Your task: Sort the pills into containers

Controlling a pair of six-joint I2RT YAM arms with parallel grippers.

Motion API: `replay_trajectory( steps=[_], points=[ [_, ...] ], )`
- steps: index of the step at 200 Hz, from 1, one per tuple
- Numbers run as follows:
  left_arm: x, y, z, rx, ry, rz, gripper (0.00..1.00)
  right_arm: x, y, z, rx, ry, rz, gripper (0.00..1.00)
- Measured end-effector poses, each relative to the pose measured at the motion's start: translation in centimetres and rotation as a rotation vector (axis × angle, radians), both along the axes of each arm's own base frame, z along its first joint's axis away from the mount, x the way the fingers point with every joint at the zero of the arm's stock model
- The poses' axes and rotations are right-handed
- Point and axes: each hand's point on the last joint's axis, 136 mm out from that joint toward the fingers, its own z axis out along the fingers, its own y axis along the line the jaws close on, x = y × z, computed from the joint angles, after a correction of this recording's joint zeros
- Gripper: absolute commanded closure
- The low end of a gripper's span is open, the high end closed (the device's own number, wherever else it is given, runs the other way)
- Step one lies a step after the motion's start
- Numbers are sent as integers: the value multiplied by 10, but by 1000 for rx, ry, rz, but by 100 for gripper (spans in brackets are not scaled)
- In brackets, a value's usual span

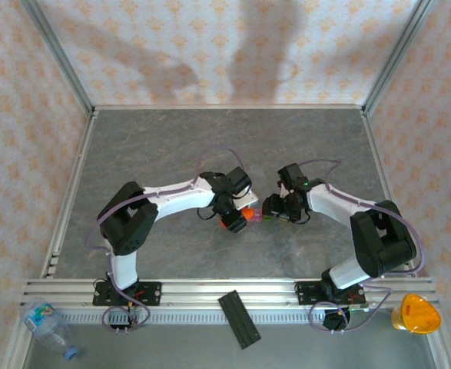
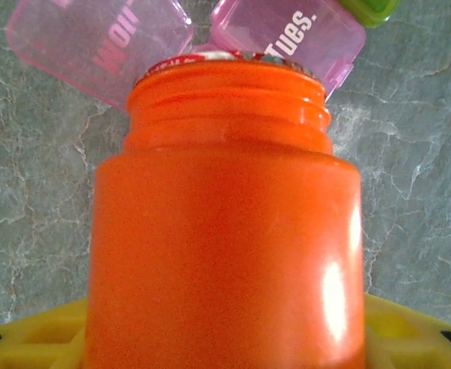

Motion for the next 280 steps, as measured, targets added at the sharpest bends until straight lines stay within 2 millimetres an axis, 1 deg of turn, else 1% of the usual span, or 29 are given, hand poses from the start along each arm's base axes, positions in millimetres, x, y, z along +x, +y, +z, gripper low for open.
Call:
replay_trajectory(
  steps=[61,110,206,280],
  points=[
    [-1,-1,3,45,2,-26,100,0,0,0,2,-2,0,43],
    [-1,1,1,72,15,-35,100,1,0,0,3,-3,0,43],
    [7,2,2,137,-10,-53,100,0,1,0,5,-1,-3,43],
    [7,2,2,146,-16,-58,100,0,1,0,6,0,-3,43]
  ],
)
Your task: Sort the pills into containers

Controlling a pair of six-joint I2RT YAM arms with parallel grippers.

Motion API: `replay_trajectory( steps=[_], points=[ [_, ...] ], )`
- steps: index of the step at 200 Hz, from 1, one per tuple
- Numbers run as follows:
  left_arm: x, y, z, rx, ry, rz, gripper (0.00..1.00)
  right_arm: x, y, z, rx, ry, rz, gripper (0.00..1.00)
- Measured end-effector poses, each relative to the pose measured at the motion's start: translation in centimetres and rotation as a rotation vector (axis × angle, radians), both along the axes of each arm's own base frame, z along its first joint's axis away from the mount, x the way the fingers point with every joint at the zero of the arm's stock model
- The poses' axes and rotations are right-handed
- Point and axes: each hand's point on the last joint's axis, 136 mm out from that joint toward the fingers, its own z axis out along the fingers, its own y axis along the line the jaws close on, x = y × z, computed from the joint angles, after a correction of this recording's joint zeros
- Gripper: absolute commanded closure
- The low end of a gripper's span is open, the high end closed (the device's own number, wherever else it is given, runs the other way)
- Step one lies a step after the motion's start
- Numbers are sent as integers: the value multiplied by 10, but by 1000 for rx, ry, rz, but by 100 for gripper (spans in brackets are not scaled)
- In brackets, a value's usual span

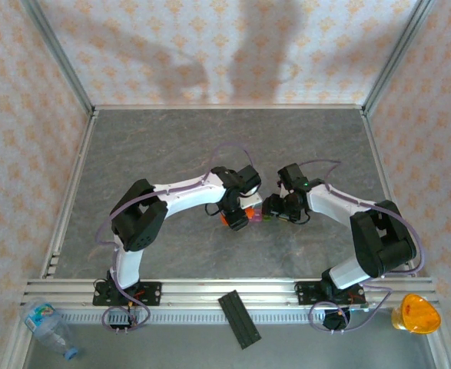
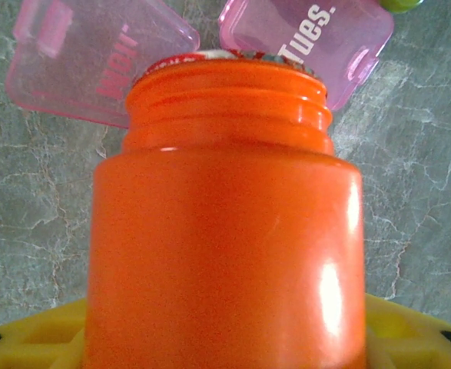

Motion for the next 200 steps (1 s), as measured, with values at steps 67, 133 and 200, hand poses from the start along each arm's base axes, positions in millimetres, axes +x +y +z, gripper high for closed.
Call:
replay_trajectory(
  steps=[67,133,200],
  points=[
    [-4,3,-1,-41,-28,-8,100,0,0,0,1,0,1,43],
    [-13,5,-3,-112,-54,-14,100,0,1,0,1,0,0,43],
    [-18,1,-8,-200,-84,-22,100,-1,0,2,-6,4,-5,43]
  ],
)
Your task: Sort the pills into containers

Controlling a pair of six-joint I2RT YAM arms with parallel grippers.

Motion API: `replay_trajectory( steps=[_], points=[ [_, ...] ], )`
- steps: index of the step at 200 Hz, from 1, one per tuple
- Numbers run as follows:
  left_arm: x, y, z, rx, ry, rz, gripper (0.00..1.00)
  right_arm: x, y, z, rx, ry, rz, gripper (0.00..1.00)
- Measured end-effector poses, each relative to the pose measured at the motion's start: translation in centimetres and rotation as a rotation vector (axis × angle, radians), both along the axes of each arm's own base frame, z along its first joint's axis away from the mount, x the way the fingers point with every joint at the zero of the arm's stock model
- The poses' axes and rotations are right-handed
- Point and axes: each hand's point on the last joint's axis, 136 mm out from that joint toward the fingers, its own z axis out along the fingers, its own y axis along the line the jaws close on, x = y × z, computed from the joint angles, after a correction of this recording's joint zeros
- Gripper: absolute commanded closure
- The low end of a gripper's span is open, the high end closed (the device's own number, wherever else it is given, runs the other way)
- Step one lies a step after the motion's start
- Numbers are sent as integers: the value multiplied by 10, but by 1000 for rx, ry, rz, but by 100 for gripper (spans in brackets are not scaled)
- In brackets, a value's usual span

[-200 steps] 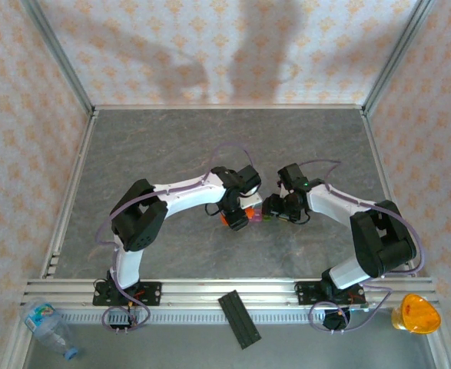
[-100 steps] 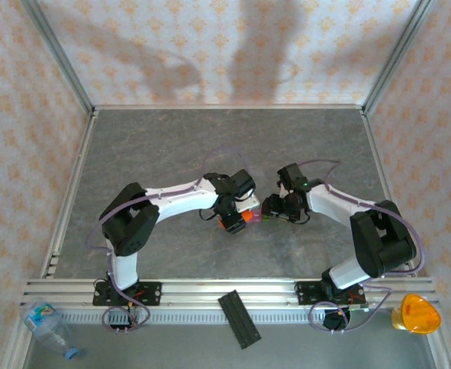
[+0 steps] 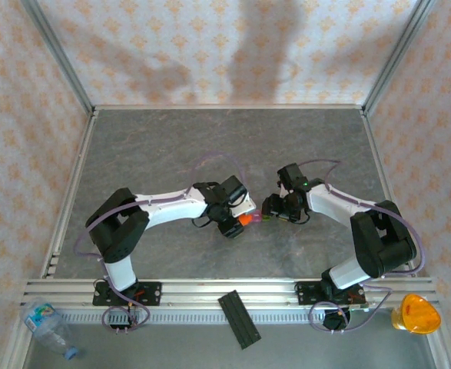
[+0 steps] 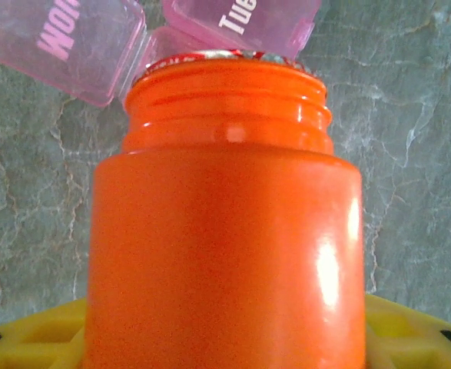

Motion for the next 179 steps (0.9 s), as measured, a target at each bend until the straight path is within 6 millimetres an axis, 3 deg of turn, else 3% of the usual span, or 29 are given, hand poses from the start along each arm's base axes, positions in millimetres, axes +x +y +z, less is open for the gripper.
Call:
replay_trajectory(
  steps=[94,179],
  points=[
    [8,-2,3,-135,-44,21,100,-6,-6,5,-31,30,-4,42],
    [5,-5,22,-266,-114,28,100,12,1,32,-15,-32,-7,42]
  ],
)
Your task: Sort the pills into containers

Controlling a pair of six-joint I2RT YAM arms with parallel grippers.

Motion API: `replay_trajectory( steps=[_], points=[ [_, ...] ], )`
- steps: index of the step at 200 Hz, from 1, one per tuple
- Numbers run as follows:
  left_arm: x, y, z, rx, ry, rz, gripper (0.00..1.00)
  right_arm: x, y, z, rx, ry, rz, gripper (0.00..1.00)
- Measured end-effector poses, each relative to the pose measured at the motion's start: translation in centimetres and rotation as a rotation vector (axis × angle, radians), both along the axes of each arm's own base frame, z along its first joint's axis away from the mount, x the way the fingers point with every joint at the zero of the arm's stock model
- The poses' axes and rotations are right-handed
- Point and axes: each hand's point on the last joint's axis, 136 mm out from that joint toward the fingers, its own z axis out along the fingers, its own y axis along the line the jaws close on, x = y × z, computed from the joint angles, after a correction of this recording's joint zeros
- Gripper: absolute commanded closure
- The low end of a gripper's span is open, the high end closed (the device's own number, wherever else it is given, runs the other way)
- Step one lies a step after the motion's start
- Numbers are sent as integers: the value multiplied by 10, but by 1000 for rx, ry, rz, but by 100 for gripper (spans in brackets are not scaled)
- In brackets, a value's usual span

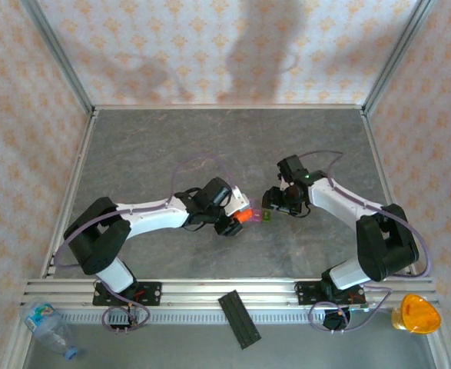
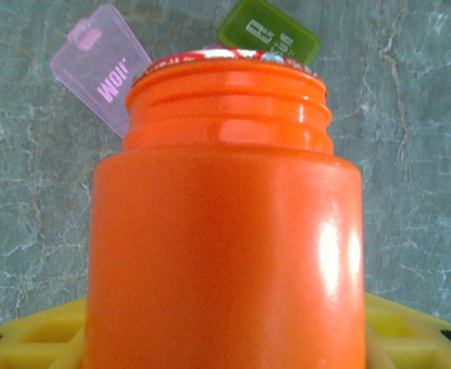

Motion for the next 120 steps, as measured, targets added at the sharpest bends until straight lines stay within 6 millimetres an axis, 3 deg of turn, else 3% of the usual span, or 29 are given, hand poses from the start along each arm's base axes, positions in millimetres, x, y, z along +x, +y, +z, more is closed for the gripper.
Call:
replay_trajectory(
  steps=[70,120],
  points=[
    [5,-4,9,-207,-112,76,100,16,-1,32,-6,-79,-33,42],
    [31,-24,59,-409,-275,117,100,27,-9,50,-43,-117,-76,39]
  ],
)
